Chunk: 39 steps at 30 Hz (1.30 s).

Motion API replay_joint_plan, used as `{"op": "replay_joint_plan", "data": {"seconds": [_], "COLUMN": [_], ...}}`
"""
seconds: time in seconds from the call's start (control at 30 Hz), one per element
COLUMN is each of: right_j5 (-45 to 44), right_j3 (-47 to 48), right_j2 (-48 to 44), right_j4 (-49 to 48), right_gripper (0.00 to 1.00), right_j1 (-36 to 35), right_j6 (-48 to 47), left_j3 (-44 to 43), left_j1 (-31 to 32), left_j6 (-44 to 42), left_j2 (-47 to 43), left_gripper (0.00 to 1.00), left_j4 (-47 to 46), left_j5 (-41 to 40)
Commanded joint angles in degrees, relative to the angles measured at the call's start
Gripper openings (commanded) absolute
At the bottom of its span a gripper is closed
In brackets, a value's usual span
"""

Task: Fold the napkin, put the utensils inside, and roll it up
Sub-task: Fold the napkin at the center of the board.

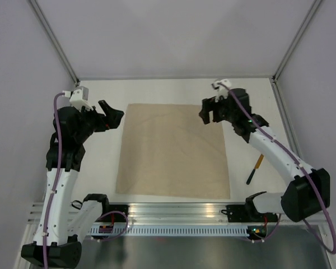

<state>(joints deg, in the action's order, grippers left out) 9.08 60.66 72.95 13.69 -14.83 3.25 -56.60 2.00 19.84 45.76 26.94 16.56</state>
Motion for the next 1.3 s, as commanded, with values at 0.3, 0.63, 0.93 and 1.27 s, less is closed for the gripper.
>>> {"op": "replay_joint_plan", "data": {"seconds": [0.3, 0.63, 0.93, 1.27], "right_j5": [-6.71, -3.72, -4.51, -6.71], "right_j3": [15.44, 24.93, 31.08, 35.40], "right_j2": [23.19, 40.94, 49.65, 54.58], "right_j4": [4.68, -0.33, -2.97, -4.64], "right_gripper": [0.72, 0.51, 0.43, 0.42], "right_j1": [-40.70, -55.12, -58.91, -62.51], "right_j6": [-7.03, -4.74, -3.42, -1.40], "left_j3": [-22.06, -25.76, -24.35, -23.91], "left_j1": [0.11, 0.02, 0.11, 0.11], "left_j6": [-2.08, -2.43, -2.43, -2.70], "left_j2": [7.59, 9.09, 10.05, 10.05], "left_gripper": [1.00, 1.00, 1.00, 1.00], "left_j4": [5.22, 8.92, 8.92, 9.10], "left_j5": [-8.90, -13.12, -14.36, -14.80]}}
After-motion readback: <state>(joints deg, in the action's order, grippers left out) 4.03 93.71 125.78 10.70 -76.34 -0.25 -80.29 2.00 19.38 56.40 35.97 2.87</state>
